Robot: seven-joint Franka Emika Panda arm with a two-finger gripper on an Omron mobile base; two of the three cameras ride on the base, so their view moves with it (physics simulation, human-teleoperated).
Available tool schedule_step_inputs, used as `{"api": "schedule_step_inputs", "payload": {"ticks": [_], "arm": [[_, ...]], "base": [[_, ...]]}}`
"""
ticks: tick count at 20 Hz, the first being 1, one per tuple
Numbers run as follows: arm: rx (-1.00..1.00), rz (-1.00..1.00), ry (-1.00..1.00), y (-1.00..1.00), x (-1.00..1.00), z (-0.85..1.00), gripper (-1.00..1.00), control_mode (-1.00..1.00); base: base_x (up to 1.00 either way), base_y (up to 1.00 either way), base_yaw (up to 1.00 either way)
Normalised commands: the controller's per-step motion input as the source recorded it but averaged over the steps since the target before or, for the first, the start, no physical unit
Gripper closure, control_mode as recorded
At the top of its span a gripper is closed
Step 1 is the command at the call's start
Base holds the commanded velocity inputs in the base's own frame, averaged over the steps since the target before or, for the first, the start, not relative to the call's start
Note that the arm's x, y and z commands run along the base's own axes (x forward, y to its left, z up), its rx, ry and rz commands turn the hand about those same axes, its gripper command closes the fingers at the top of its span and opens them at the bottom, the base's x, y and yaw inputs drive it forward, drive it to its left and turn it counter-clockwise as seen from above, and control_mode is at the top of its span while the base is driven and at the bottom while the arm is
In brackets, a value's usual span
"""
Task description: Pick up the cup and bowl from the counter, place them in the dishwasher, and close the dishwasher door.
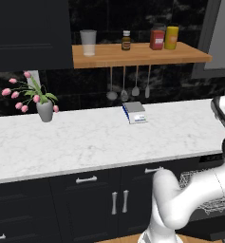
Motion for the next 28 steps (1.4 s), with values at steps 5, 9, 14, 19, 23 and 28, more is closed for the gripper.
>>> {"api": "schedule_step_inputs", "payload": {"ticks": [5,9,14,19,23,28], "arm": [[0.00,0.00,0.01,-0.29,0.15,-0.15,-1.00,-1.00],[0.00,0.00,0.01,-0.38,0.08,-0.04,-1.00,-1.00],[0.00,0.00,0.02,-0.09,0.00,-0.14,-1.00,-1.00],[0.00,0.00,0.03,0.00,0.00,-0.22,-1.00,-1.00],[0.00,0.00,0.04,0.00,0.00,-0.32,-1.00,-1.00],[0.00,0.00,0.03,0.00,-0.02,-0.30,-1.00,-1.00]], "base": [[0.00,0.00,0.00],[0.00,0.00,0.00],[0.00,0.00,0.00],[0.00,0.00,0.00],[0.00,0.00,0.00],[0.00,0.00,0.00]]}}
